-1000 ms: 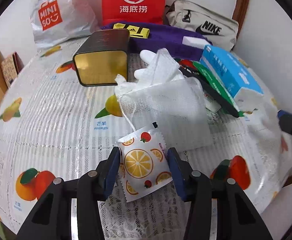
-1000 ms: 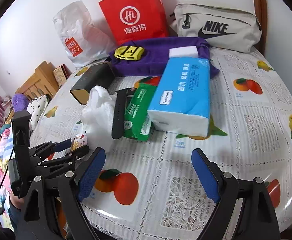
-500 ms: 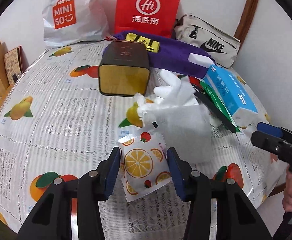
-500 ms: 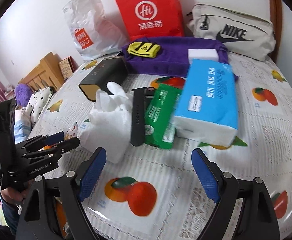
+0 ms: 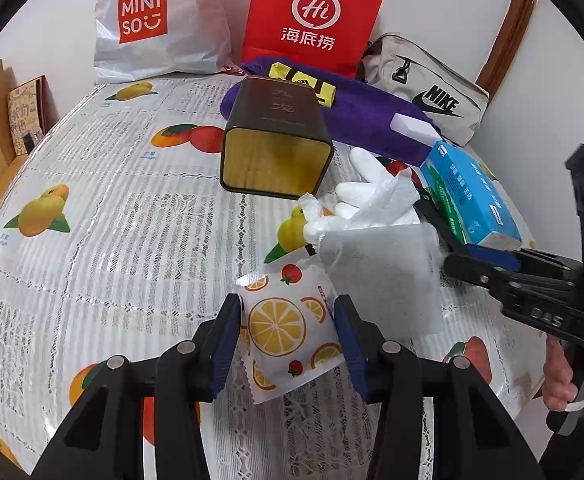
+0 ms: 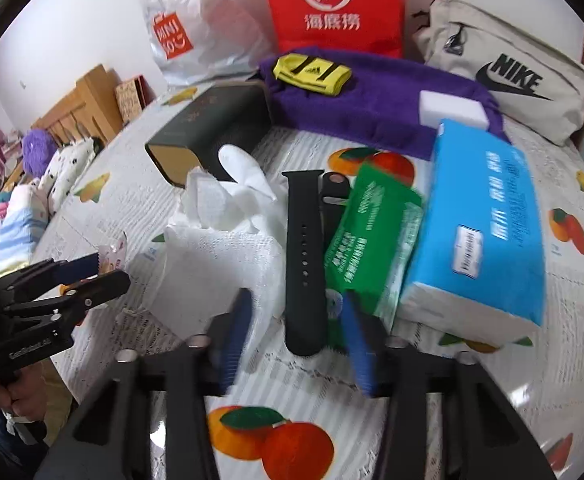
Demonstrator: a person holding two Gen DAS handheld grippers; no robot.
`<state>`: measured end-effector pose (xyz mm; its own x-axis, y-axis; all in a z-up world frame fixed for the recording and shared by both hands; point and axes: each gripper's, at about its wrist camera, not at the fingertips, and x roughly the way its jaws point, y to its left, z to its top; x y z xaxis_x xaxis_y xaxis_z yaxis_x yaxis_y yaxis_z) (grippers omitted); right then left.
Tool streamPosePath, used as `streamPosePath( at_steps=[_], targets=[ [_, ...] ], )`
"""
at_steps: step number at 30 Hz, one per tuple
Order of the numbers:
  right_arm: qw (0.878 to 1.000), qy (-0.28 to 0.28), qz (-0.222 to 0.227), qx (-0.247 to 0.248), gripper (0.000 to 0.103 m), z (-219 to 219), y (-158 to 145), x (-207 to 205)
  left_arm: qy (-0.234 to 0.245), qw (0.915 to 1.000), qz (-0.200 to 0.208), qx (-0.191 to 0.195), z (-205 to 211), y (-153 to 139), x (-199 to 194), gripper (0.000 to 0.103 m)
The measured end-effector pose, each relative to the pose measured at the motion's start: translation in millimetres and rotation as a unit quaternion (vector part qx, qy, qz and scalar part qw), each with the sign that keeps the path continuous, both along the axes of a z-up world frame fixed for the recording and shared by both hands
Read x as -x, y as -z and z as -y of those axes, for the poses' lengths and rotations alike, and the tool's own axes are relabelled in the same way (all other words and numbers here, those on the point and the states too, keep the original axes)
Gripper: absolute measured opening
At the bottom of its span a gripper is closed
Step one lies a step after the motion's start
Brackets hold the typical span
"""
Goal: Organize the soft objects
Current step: 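Grasp the black watch strap with the right gripper while the left holds the snack packet, then lay the snack packet on the yellow bag with the left while the right lays the strap on the towel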
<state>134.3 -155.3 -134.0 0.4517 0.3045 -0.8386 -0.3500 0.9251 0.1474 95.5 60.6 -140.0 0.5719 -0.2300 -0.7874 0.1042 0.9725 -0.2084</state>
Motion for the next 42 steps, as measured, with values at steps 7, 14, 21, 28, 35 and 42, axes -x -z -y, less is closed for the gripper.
streamPosePath(
  at_steps=[7, 14, 21, 28, 35, 42],
  targets=[
    [1.000, 0.002, -0.003, 0.013, 0.021, 2, -1, -1, 0.007, 1.0000, -0.002, 0.001, 0, 1, -6, 0.045],
    [0.999, -0.022, -0.019, 0.028, 0.021, 12, -3, 32, 0.010, 0.9999, -0.006, 0.005, 0, 2, -6, 0.045],
    [0.999, -0.017, -0.039, 0.021, 0.044, 7, 16, 25, 0.011, 0.9999, -0.009, -0.002, 2, 2, -5, 0.046],
    [0.999, -0.006, -0.032, 0.015, 0.045, -1, 15, 8, 0.008, 0.9999, -0.010, -0.009, 1, -2, -6, 0.045],
    [0.999, -0.015, -0.026, 0.010, 0.020, 1, 3, 14, 0.012, 0.9999, -0.004, -0.011, 4, -9, -7, 0.045],
    [1.000, -0.015, 0.001, -0.007, 0.020, 16, -24, 37, 0.014, 0.9999, 0.007, 0.006, 4, -28, -10, 0.045]
  ],
)
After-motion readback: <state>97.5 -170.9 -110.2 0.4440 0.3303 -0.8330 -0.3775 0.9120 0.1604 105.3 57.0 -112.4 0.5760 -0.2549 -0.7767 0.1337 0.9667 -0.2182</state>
